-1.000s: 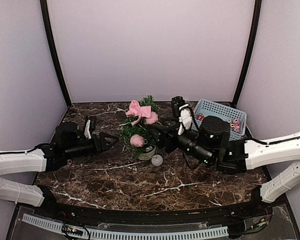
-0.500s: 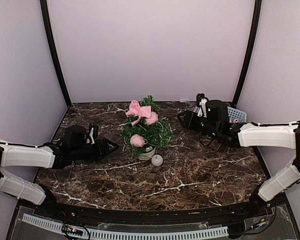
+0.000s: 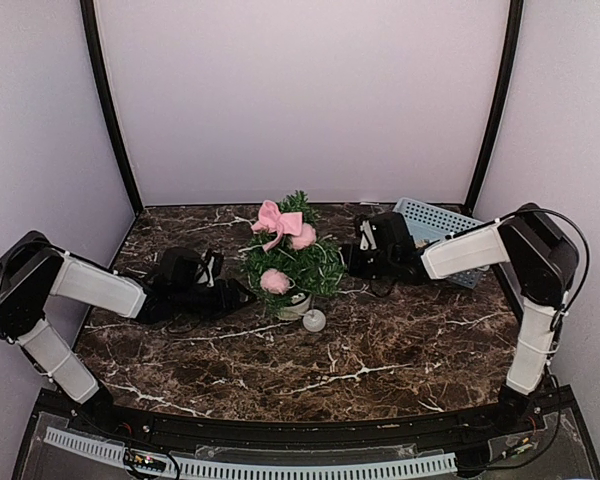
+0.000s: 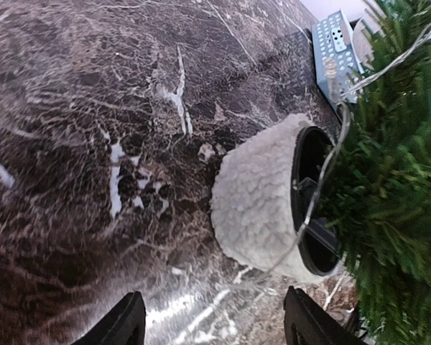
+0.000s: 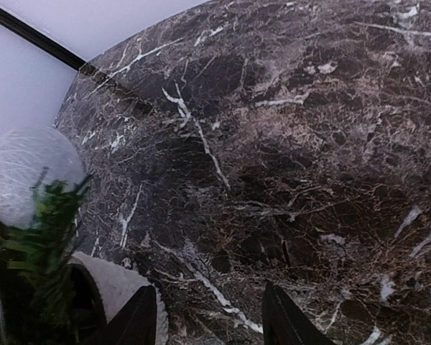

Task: Decorate the small christmas tree

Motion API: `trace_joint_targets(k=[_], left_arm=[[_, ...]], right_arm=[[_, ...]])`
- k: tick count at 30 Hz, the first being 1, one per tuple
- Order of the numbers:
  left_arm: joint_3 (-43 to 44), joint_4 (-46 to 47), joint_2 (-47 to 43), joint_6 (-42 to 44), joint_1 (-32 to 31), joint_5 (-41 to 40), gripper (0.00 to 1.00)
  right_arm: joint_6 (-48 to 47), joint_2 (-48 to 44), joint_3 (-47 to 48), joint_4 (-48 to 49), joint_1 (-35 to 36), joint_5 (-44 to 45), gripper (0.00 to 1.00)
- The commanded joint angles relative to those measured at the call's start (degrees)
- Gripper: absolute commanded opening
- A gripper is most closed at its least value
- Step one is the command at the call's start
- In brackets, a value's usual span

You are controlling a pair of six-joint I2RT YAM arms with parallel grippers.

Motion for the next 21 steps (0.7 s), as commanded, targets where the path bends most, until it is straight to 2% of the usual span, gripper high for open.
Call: trace_joint_targets(k=[1, 8, 15, 21], left_arm=[[2.94, 2.88, 3.82, 1.77, 0.32, 1.63, 0.65], [5.57, 4.48, 9.8, 2.12, 0.3, 3.3, 0.54], [7.64, 5.3, 12.87, 2.83, 0.28, 4.42, 0.51], [9.81, 6.03, 14.88, 3.56, 0.28, 5.96, 0.49]], right_arm=[[1.45, 4.16, 2.29, 3.31, -0.19, -4.6, 0.49], [0.92, 8.48, 3.97, 4.72, 0.19, -11.35, 0.41], [-1.81, 9.36, 4.31, 4.91, 2.03, -17.9, 0.39], [-1.86, 8.94, 2.44, 5.32, 3.7, -18.04, 0.36]])
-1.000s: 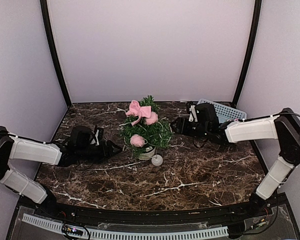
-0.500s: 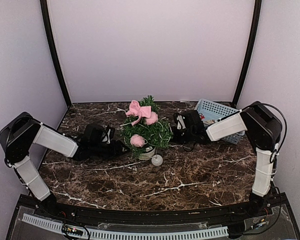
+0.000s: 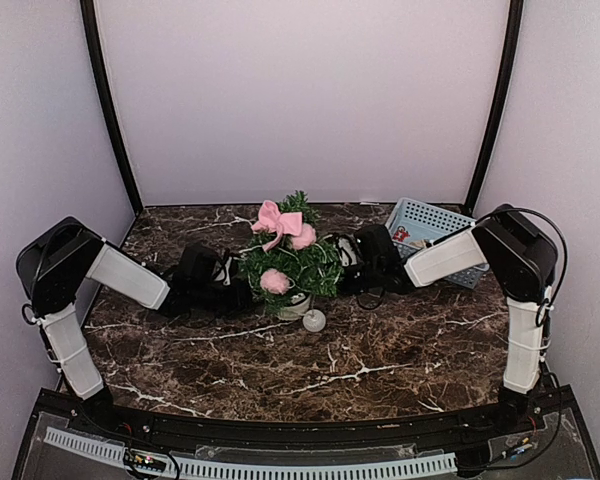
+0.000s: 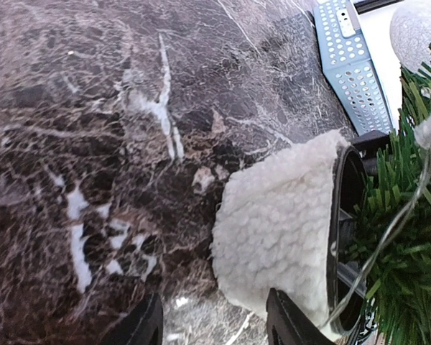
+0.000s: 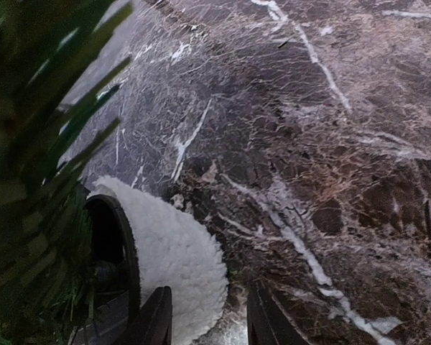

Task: Decorate the small christmas tree

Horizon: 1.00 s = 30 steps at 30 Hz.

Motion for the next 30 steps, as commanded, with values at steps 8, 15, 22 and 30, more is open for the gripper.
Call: trace_joint_targets(k=[8, 15, 22, 30], left_arm=[[3.5, 4.18, 2.84, 2.02, 0.28, 4.23, 0.48], [6.19, 3.77, 4.8, 3.51, 0.32, 5.39, 0.48], [8.43, 4.08, 7.13, 4.17, 0.32, 7.05, 0.48], [10.07, 4.89, 8.62, 4.75, 0.15, 8.8, 0.47]], right_arm=[[0.13, -1.99, -4.33, 4.32, 2.57, -3.22, 0.33], [3.16, -5.31, -9.29, 6.13, 4.14, -1.61, 0.32], [6.35, -6.83, -11.92, 9.05, 6.74, -0.59, 0.31], [9.29, -8.64, -13.3, 10.0, 8.89, 1.8, 0.32]])
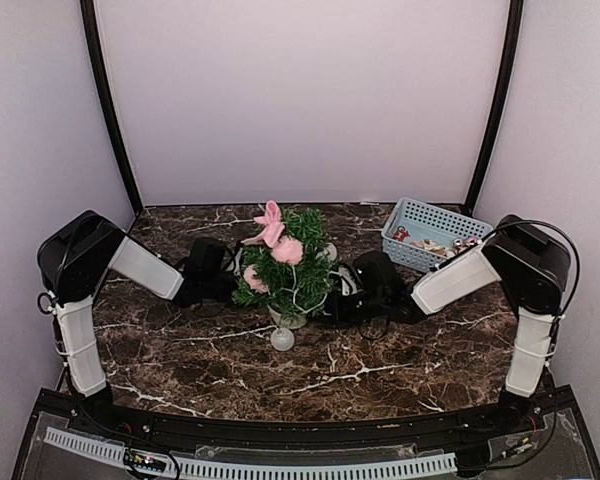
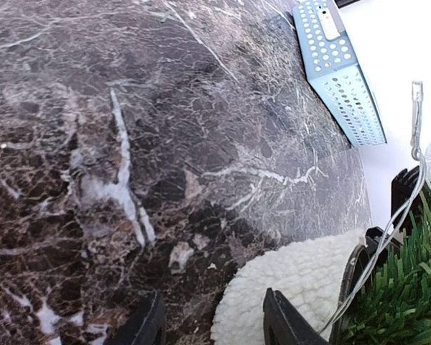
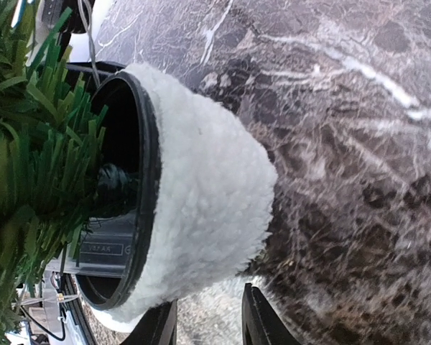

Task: Decorate the small christmas tree

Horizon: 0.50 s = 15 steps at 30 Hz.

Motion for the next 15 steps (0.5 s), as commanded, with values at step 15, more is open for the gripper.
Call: trace_joint_targets(k=[15], left_arm=[[3.6, 3.84, 2.54, 0.88, -2.29, 4.9, 0.46]], right_arm=[[8.65, -5.75, -5.07, 7.15, 3.36, 6.92, 0.32]])
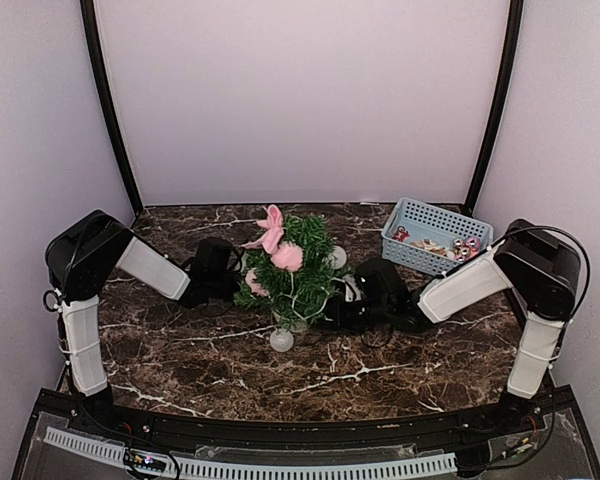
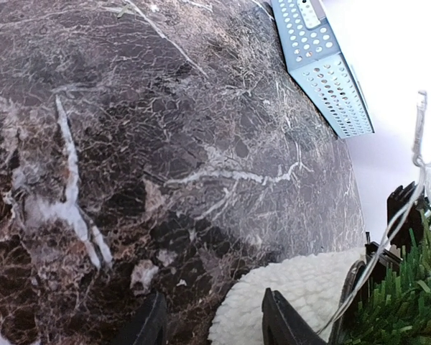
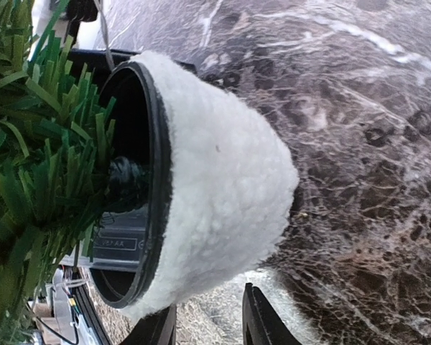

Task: Decorate the small christmas tree

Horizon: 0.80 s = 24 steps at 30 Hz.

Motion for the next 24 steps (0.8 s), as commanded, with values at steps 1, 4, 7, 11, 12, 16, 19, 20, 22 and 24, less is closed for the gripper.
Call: trace_joint_targets(k=[1, 4, 7, 11, 12, 16, 19, 20, 22, 24], left_arm=[[1.6, 0.85, -0.13, 0.81, -1.13, 2.14, 0.46], [1.84, 0.06, -0.11, 1.42, -1.09, 1.39, 0.46], [2.27, -1.58, -0.12, 2.39, -1.07, 0.43, 0.46], [2.61, -2.85, -0.38, 3.18, -0.85, -1.54, 0.47], [2.52, -3.01, -0.61, 3.26, -0.62, -2.21, 0.47], [1.48, -2.71, -1.77, 3.49, 0.54, -3.98, 0.53], [0.37, -2.66, -3.27, 4.1, 1.86, -5.19, 0.56], [-0.17, -2.57, -3.59, 4.2, 2.12, -5.29, 0.57], [-1.02, -2.49, -4.52, 4.63, 2.92, -5.52, 0.58], [-1.76, -2.6, -5.47, 5.29, 3.5, -5.81, 0.6]], right_arm=[[3.24, -1.37, -0.65, 6.18, 0.4, 3.05, 0.32], [5.3, -1.25, -1.8, 7.4, 0.38, 3.78, 0.32], [6.63, -2.44, -3.21, 7.77, 0.4, 5.74, 0.34], [7.3, -4.49, -4.69, 7.58, 0.32, 8.17, 0.38], [7.35, -4.95, -4.89, 7.35, 0.32, 8.65, 0.39], [8.07, -7.12, -6.44, 6.69, 0.25, 11.47, 0.47], [8.65, -8.84, -7.69, 5.94, 0.09, 13.9, 0.51], [9.03, -9.37, -8.17, 5.74, 0.02, 14.59, 0.52], [9.46, -10.47, -9.02, 5.45, -0.16, 15.73, 0.54], [9.81, -11.38, -9.67, 5.05, -0.26, 16.84, 0.56]])
